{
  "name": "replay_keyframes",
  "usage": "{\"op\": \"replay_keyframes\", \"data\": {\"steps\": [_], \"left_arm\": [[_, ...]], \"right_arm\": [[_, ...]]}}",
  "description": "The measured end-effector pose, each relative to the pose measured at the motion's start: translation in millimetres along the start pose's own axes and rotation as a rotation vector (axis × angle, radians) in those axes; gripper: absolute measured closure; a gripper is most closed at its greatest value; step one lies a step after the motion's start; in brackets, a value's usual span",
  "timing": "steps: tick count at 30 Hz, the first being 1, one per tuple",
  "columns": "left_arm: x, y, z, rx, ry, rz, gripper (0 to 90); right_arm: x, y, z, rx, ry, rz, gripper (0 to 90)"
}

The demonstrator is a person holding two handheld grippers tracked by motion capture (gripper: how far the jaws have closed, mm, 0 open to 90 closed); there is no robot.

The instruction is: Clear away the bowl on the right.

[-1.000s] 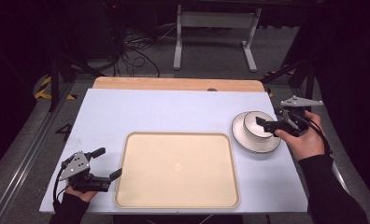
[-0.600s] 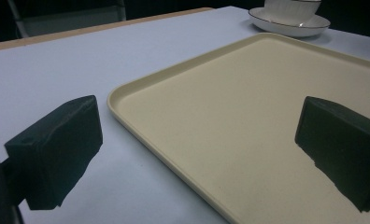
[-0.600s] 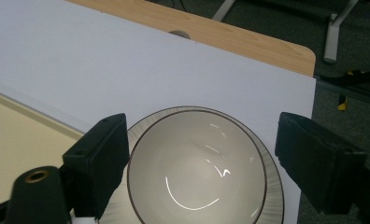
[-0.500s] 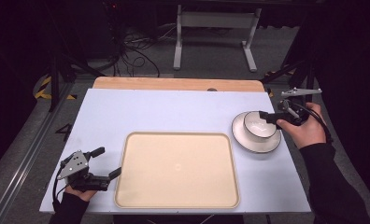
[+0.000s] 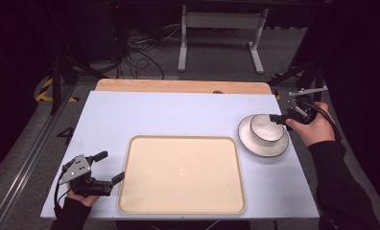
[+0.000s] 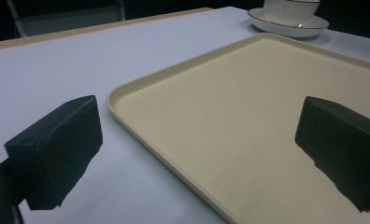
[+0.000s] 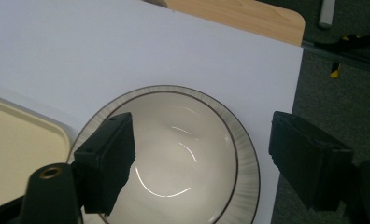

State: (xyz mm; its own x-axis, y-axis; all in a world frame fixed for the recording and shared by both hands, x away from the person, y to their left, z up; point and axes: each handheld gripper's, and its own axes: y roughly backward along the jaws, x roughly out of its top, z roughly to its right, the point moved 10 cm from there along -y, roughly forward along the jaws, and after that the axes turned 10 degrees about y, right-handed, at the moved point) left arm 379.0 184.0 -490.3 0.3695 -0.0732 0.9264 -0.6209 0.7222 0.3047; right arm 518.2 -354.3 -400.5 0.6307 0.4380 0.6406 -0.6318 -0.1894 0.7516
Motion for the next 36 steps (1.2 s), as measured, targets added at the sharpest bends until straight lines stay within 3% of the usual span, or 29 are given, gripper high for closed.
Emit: {"op": "replay_keyframes", "data": {"steps": [14, 26, 36], "left_arm": [[-1.4, -1.5, 0.5, -0.003, -0.002, -0.011, 1.5], [-2.1, -1.4, 1.4, -0.004, 0.001, -0.013, 1.5], [-2.7, -2.2, 1.9, -0.001, -0.008, -0.017, 1.6]], "right_arm": [[-18.0, -27.1, 15.3, 0.0, -0.073, -0.119, 28.3], [-39.2, -46.4, 15.1, 0.026, -0.126, -0.248, 33.6], [-54.7, -57.7, 9.8, 0.068, -0.165, -0.313, 46.3]]}}
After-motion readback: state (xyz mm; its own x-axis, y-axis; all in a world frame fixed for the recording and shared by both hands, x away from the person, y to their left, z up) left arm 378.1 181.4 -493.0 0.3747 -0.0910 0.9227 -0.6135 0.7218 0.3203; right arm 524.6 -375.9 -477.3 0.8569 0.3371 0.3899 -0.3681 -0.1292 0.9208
